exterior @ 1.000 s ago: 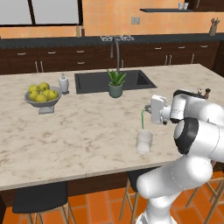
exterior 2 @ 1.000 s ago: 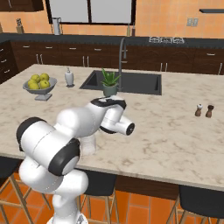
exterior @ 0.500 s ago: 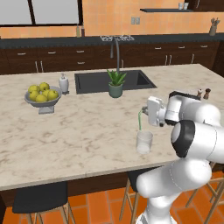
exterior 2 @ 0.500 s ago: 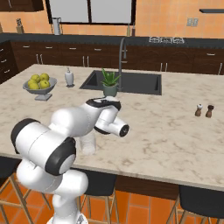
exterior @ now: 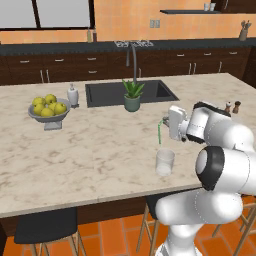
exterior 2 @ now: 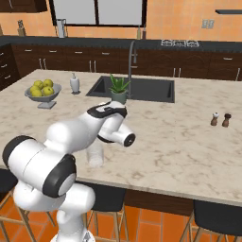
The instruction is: Take a straw from the drawer in front and place it inside the glass cup on the dining counter.
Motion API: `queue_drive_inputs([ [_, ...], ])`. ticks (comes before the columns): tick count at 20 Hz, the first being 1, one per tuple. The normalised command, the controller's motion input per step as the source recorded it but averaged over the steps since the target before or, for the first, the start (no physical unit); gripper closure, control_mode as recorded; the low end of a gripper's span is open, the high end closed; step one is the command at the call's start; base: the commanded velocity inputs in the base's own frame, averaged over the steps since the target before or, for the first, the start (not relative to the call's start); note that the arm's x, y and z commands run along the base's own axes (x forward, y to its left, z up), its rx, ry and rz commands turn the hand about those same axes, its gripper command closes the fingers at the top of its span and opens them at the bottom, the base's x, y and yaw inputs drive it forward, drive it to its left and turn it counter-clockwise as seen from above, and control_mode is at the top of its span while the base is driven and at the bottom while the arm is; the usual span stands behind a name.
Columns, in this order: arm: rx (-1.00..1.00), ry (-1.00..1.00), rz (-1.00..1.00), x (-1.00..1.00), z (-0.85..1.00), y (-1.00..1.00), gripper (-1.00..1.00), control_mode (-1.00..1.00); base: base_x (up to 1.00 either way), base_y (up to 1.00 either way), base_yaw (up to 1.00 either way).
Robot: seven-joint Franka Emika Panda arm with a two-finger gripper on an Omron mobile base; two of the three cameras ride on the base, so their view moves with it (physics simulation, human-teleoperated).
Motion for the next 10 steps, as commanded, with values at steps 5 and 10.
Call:
queue_drive_inputs([
  [5, 0.06, 0.02, -0.01, -0.39, 0.02, 0.00, 1.00, -1.00, 0.00, 0.00, 0.00],
  [10, 0.06, 0.04, 0.00, -0.14, 0.06, 0.00, 1.00, -1.00, 0.00, 0.00, 0.00],
])
